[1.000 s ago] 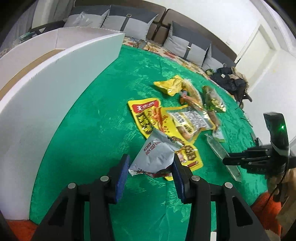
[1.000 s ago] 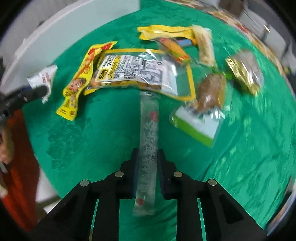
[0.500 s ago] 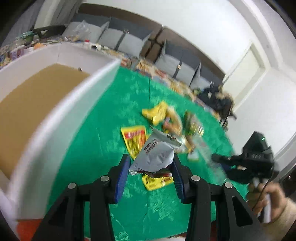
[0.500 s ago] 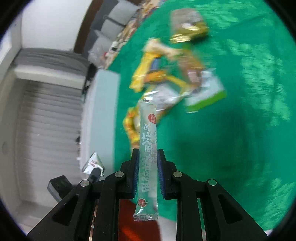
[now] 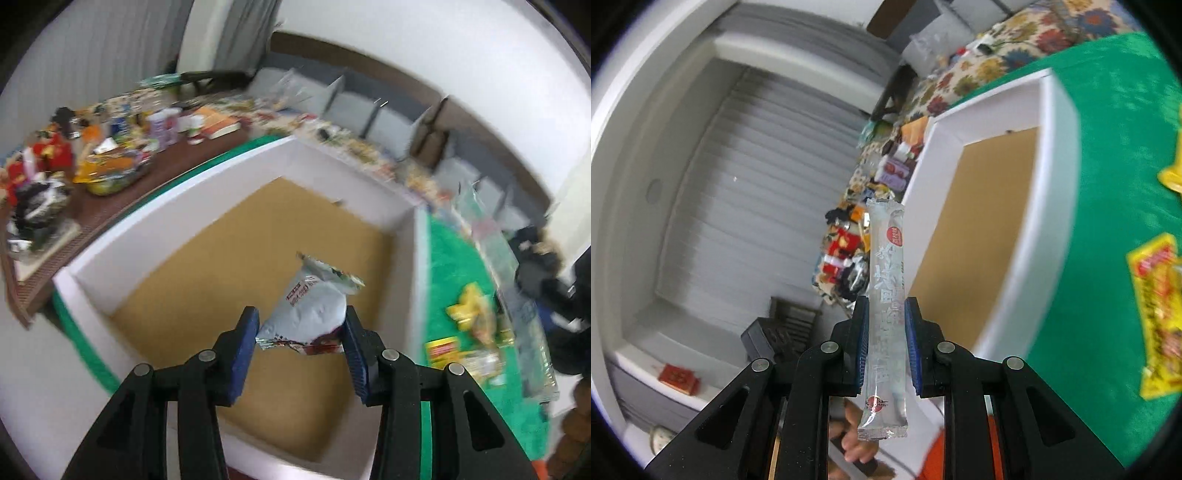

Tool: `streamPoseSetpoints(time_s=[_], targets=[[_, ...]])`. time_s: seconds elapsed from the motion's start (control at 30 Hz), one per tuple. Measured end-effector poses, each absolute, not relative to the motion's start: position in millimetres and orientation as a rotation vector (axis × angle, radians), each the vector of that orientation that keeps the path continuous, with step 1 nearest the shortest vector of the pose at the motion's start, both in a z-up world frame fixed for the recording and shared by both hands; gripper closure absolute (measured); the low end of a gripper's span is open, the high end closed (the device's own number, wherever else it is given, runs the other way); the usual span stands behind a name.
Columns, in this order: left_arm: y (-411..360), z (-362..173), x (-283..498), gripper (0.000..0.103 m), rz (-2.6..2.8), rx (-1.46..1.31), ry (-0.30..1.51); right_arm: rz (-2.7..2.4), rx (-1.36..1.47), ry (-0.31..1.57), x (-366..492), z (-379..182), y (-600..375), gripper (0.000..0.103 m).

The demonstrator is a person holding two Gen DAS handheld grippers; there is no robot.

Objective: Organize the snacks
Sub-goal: 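Carry both snacks over the white box and open both grippers, then move both grippers back from the box toward the snacks on the bed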

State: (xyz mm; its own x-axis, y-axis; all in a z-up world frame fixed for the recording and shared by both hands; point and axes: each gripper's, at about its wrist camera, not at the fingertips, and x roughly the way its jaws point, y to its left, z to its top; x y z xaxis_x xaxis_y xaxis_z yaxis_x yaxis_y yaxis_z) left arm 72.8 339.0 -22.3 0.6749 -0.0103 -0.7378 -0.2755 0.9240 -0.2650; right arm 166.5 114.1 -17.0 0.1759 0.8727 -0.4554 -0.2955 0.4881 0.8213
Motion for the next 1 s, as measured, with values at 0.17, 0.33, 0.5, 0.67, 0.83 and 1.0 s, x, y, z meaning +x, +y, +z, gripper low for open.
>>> streamPoseSetpoints(time_s=[0.17,0.33,0.5,0.67,0.83,1.0], targets=[[349,-58,67,0.021,0.206,-0.358,0.905,0.823,0.602,1.108,166,-31,118,0.036],[332,-55,52,0.021,0.245,-0.335,0.862,0.705,0.466,1.078,153,-65,41,0.036],[297,-29,59,0.018,0.214,-0.25,0.744,0.429,0.123,0.988,114,-102,-76,0.036],[253,-30,91,0.013,0.188,-0.092,0.742,0.134,-0.055,0.885,52,-126,-198,0.036],[207,-51,120,0.013,0.231,0.117,0.856,-0.006,0.01,0.815,23,-113,-256,0.033],[187,-52,118,0.013,0.215,0.108,0.873,-0.012,0.0,0.764,39,-102,-257,0.031]])
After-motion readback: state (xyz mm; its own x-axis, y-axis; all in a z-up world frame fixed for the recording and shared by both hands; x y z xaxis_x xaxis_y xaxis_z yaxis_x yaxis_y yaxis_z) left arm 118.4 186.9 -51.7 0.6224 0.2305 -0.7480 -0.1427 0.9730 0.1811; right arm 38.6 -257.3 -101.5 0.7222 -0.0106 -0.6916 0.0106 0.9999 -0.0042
